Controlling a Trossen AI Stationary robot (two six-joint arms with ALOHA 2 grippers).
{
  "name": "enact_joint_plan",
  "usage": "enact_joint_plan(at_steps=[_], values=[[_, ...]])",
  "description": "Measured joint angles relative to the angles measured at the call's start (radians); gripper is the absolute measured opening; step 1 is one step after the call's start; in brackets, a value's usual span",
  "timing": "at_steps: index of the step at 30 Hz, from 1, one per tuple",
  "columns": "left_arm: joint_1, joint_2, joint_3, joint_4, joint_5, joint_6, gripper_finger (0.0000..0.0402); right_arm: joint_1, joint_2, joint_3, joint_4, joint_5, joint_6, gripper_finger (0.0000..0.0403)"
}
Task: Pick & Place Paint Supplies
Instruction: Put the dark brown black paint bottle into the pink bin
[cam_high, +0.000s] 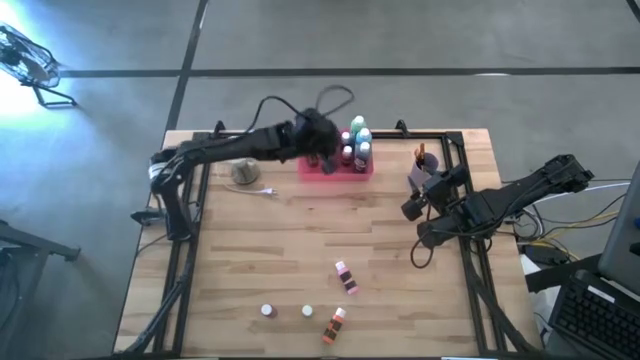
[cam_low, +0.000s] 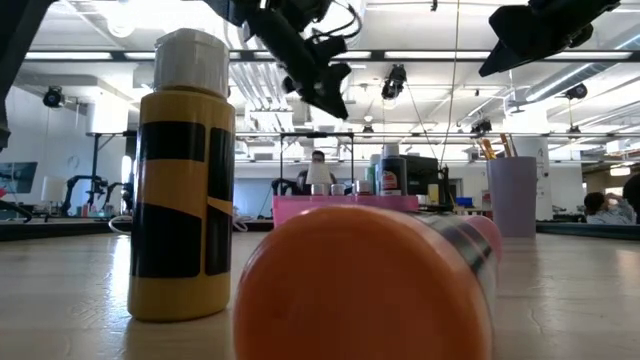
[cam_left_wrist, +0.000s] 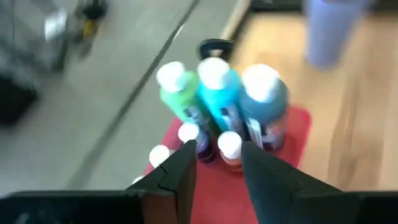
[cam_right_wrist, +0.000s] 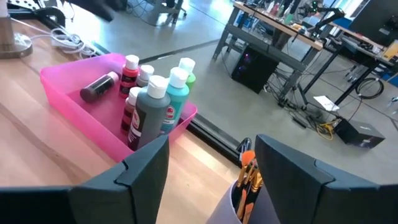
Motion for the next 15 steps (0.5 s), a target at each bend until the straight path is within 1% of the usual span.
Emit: enact_joint_plan(at_steps=[2,4,6,10,11,12,14,15], values=[[0.011,0.0,0.036,-0.024,0.0,-0.152,0.0131,0.0,0.0,0.0,0.001,0.0,0.009,0.0238],[0.01,-0.002,0.061,-0.031,0.003,-0.236,0.0131,0.0,0.0,0.0,0.002,0.0,0.014,0.0244],[-0.002,-0.002,0.071,-0.028,0.021,-0.271,0.0131,0.0,0.0,0.0,0.002,-0.003,0.015,0.0249],[-0.019,0.0,0.068,-0.072,0.05,-0.287,0.0131,0.0,0.0,0.0,0.002,-0.007,0.015,0.0258],[-0.019,0.0,0.072,-0.092,0.079,-0.28,0.0131,0.0,0.0,0.0,0.002,-0.007,0.014,0.0259],[-0.017,0.0,0.078,-0.109,0.125,-0.241,0.0131,0.0,0.0,0.0,0.001,-0.007,0.014,0.0261],[-0.011,0.002,0.094,-0.146,0.231,-0.081,0.0131,0.0,0.0,0.0,0.001,-0.007,0.013,0.0263],[-0.01,0.009,0.106,-0.18,0.246,-0.017,0.0131,0.0,0.0,0.0,0.001,-0.006,0.011,0.0264]])
